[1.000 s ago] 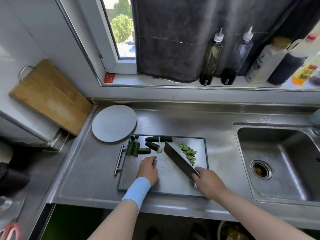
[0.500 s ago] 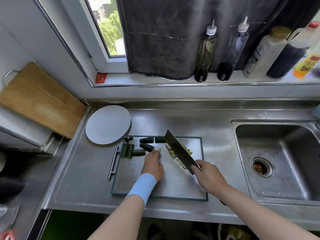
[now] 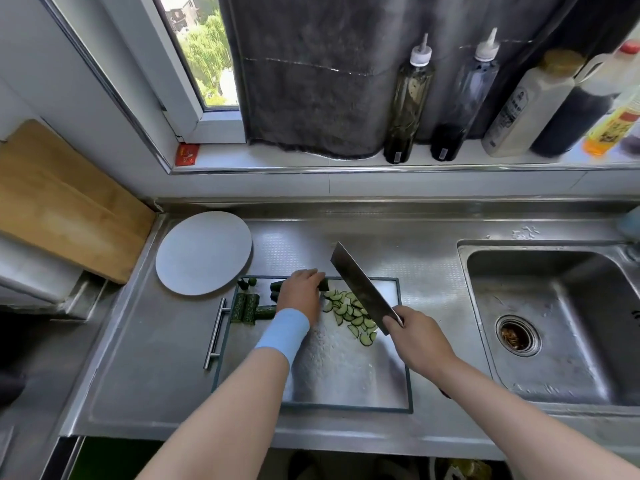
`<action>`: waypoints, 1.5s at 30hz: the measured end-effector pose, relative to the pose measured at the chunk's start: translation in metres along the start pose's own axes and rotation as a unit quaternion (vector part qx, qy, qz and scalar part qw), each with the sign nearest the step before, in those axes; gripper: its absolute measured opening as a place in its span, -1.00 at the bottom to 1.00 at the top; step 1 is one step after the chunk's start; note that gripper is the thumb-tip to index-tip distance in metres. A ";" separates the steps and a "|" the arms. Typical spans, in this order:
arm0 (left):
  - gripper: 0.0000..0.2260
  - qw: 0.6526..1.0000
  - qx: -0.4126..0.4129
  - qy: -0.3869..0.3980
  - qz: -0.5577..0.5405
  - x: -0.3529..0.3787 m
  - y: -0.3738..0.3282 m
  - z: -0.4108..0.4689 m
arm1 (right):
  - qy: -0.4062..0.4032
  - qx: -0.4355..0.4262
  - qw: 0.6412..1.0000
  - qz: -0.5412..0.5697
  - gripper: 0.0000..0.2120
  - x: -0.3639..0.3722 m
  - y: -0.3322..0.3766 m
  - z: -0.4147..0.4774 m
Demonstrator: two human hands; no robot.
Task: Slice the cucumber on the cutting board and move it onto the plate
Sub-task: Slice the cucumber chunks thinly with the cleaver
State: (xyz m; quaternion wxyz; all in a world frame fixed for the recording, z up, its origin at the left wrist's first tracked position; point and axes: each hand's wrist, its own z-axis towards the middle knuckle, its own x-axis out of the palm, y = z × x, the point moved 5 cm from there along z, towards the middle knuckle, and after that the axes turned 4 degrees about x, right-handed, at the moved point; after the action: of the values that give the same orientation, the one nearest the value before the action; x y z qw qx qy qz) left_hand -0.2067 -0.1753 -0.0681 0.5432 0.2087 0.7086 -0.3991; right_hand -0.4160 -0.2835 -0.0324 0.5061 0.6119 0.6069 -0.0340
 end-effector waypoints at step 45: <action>-0.86 0.984 -0.044 -0.131 -0.116 0.026 0.055 -0.158 | 0.121 -0.162 0.950 -0.237 -0.83 0.084 0.050 -0.033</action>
State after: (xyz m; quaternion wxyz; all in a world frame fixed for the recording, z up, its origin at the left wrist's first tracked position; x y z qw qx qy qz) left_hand -0.2704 -0.0211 -0.0967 0.5903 0.0471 0.6676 -0.4513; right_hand -0.3738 -0.1896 -0.0423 0.4985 0.3592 0.7887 0.0202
